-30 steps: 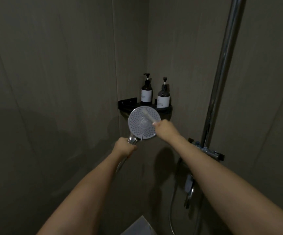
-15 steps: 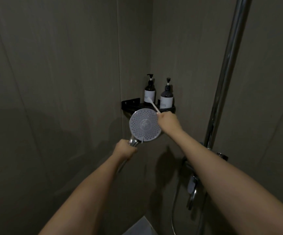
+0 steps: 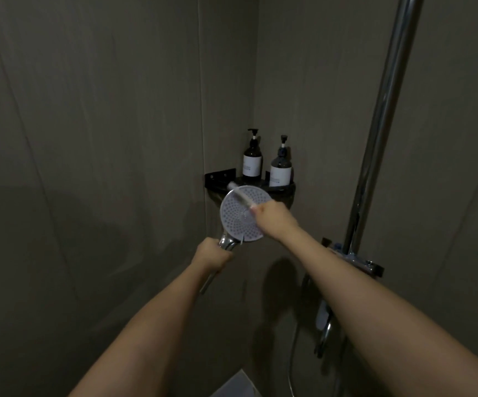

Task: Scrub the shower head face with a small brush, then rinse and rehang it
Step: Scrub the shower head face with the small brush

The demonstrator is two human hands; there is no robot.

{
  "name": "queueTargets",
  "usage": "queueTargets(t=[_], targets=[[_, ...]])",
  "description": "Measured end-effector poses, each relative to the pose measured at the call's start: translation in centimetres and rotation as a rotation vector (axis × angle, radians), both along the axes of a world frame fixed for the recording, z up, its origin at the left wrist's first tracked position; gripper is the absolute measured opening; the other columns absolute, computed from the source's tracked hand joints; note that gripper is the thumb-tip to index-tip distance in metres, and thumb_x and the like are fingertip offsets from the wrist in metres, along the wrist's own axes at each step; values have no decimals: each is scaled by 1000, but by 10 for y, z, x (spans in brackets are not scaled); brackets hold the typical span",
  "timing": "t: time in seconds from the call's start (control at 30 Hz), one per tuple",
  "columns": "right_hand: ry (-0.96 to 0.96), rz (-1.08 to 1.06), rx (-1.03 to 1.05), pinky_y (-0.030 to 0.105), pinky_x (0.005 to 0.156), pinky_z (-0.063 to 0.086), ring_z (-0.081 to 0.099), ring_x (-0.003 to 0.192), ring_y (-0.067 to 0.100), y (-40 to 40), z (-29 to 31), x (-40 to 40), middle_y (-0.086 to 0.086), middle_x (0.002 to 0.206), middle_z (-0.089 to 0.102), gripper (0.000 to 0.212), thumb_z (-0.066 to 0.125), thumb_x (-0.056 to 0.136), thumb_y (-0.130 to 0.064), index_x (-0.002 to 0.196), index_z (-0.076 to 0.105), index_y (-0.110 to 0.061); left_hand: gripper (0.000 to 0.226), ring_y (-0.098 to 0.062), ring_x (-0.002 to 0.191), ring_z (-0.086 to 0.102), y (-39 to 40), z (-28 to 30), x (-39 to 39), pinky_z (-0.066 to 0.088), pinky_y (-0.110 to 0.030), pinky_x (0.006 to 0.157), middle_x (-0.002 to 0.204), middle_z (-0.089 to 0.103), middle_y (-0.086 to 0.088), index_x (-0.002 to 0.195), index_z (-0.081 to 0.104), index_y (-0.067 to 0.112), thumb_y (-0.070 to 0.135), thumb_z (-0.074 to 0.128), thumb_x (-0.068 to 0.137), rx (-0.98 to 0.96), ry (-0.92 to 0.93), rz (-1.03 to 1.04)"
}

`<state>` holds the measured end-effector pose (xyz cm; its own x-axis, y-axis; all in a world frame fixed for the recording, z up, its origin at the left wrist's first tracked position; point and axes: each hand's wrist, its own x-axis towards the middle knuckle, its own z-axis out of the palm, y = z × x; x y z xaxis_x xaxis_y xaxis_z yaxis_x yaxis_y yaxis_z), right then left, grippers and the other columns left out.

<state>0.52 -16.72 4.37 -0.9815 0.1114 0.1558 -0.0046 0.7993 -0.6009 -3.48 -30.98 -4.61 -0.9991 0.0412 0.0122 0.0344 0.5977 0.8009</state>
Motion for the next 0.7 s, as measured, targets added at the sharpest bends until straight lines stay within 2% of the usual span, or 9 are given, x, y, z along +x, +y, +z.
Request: queueTargets(t=[0.07,0.13,0.2,0.27,0.3,0.37,0.43,0.57,0.7], targets=[[36,-32,-34,26,67,38,54,78,24,6,0,-5,15,92,61,37,36,99,-28,106,64,-5,19,-21,49,52,-2,-1,1,46,-29,55,58,55,-8,56,52,14,11,63,71,-2,9,-11],[-177,91,11,27,70,38,50,73,19,3,-3,0,10,86,58,28,38,98,-29,86,59,-15,12,-23,53,54,-2,-1,2,48,-31,57,63,57,-10,60,56,11,12,63,70,3,22,-20],[-150,129,37,27,66,40,53,70,20,1,-4,5,6,76,56,36,38,99,-29,73,57,-15,12,-23,53,54,-1,0,2,47,-31,57,64,57,-11,60,56,11,12,63,70,8,23,-23],[48,41,-7,29,68,45,61,84,30,7,-1,2,15,90,64,38,34,101,-25,94,65,-4,18,-23,55,55,0,3,2,46,-30,57,65,57,-11,58,51,14,12,63,71,1,12,-23],[5,31,-9,28,68,43,61,87,30,8,1,1,17,96,64,37,35,101,-24,100,65,-2,19,-23,56,54,0,4,2,46,-30,58,65,56,-11,57,50,15,12,63,71,-1,9,-25],[-174,117,16,26,67,39,56,74,21,9,-3,3,9,82,59,33,40,99,-27,80,61,-10,20,-22,55,54,0,4,2,47,-30,59,65,57,-10,57,50,16,12,63,71,-3,7,-22],[-107,152,-2,27,68,38,52,68,19,14,-8,3,7,73,55,39,42,98,-32,65,55,-15,21,-22,55,54,-2,3,0,47,-28,58,63,56,-9,57,50,15,13,66,72,14,-5,-21],[82,40,-185,27,56,31,46,56,18,33,-6,8,4,59,50,51,37,99,-35,55,51,-13,35,-8,35,46,2,10,2,40,-19,42,52,51,-6,62,52,9,32,65,86,366,-29,-92],[-20,104,-23,29,59,30,46,60,22,44,-14,21,6,61,48,48,40,98,-35,62,57,-10,66,-10,34,46,7,27,3,39,-17,39,50,52,-4,71,55,7,59,24,94,728,-209,-121]])
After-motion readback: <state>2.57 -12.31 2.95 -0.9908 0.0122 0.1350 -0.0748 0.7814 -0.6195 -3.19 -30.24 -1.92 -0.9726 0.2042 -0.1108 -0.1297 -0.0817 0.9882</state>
